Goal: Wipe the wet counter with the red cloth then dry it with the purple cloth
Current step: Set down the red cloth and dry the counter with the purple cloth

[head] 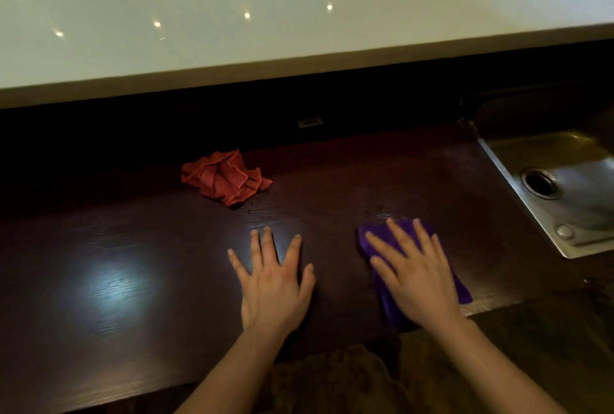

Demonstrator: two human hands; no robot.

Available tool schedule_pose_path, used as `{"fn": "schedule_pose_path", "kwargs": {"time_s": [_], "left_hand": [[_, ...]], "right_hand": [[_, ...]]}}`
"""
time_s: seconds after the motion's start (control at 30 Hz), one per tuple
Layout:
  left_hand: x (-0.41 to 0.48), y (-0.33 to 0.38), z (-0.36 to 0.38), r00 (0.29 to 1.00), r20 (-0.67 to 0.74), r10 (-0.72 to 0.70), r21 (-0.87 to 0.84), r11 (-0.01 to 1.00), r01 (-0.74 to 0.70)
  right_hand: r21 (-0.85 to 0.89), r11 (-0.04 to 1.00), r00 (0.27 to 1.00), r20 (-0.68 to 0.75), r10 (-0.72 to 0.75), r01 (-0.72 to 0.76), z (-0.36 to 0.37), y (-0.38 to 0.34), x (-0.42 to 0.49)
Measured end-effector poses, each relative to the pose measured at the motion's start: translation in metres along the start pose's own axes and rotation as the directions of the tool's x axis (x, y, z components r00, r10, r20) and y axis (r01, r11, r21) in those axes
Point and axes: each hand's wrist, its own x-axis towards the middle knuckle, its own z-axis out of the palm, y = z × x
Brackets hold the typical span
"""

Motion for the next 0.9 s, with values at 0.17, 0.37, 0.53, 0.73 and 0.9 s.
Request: {"fn": "schedule_pose_path", "kwargs": {"time_s": [0.17, 0.37, 0.53, 0.73, 0.9], "left_hand": [[-0.001, 0.002, -0.003, 1.000, 0.015, -0.006, 0.014, 1.000, 0.006], [0.000, 0.002, -0.001, 1.000, -0.009, -0.012, 0.009, 1.000, 0.012], [0.000, 0.005, -0.003, 1.000, 0.016, -0.022, 0.020, 1.000, 0.022], [-0.003, 0.003, -0.004, 0.993, -0.016, 0.115, 0.004, 0.993, -0.115], [-0.003, 0.005, -0.005, 0.988, -0.011, 0.152, 0.021, 0.988, -0.152]], "right_hand": [[0.031, 0.997, 0.997, -0.015, 0.074, -0.074, 0.007, -0.034, -0.011], [-0.027, 1.000, 1.000, 0.005, -0.012, 0.013, 0.001, 0.046, -0.019], [0.007, 0.968, 0.968, -0.013, 0.250, -0.250, -0.005, 0.009, 0.005], [-0.036, 0.992, 0.992, 0.019, -0.122, 0.123, 0.004, 0.045, -0.025], [0.047, 0.911, 0.911, -0.022, 0.411, -0.410, -0.013, 0.084, 0.035]]}}
